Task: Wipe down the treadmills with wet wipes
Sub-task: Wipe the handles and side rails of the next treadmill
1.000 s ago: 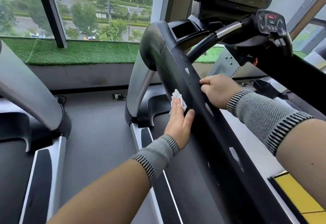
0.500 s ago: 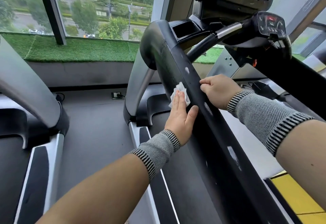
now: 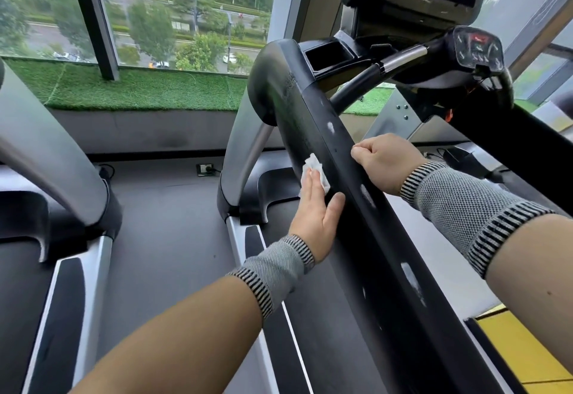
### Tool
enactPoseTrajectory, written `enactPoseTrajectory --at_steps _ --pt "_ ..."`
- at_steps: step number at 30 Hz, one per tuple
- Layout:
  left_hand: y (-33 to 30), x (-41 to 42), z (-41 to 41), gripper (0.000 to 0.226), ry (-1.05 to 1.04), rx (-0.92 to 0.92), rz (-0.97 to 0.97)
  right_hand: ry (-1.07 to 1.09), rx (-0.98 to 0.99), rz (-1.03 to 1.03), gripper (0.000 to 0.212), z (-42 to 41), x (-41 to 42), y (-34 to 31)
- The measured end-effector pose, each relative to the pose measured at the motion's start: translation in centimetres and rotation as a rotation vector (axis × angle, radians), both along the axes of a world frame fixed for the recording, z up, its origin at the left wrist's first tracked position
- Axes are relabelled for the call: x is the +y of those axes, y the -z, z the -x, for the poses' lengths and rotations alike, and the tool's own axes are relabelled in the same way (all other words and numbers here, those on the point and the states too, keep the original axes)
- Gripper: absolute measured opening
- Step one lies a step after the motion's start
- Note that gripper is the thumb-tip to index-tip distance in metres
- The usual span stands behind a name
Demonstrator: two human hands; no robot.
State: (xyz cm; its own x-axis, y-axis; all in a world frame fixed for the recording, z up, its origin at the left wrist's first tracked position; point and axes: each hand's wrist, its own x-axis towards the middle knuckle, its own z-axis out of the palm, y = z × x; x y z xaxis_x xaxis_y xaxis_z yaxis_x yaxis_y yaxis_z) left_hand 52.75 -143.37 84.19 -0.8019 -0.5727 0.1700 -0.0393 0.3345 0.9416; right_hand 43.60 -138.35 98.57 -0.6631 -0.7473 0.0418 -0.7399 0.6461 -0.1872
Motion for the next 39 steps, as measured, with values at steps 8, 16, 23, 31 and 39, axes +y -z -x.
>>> enactPoseTrajectory --at_steps 8,16,23,31,39 --pt "2.1 2.3 -1.8 0.083 0.064 0.038 0.063 0.016 0.001 0.038 0.033 -0.1 -0.1 -0.1" --pt "1.1 3.6 -3.0 0.08 0.088 0.078 0.13 -0.023 0.039 -0.074 0.046 -0.7 0.8 -0.1" --pt "0.4 2.3 -1.6 0.075 0.045 0.02 0.022 -0.014 0.036 -0.108 0.044 -1.3 1.5 -0.1" --pt "1.5 5.6 -4.5 0.081 0.118 0.066 0.203 -0.039 0.013 -0.143 0.04 -1.4 2.5 -0.2" --pt "-1.4 2.6 -1.7 0.074 0.033 0.016 0.183 -0.028 -0.031 -0.099 0.041 -1.4 2.7 -0.1"
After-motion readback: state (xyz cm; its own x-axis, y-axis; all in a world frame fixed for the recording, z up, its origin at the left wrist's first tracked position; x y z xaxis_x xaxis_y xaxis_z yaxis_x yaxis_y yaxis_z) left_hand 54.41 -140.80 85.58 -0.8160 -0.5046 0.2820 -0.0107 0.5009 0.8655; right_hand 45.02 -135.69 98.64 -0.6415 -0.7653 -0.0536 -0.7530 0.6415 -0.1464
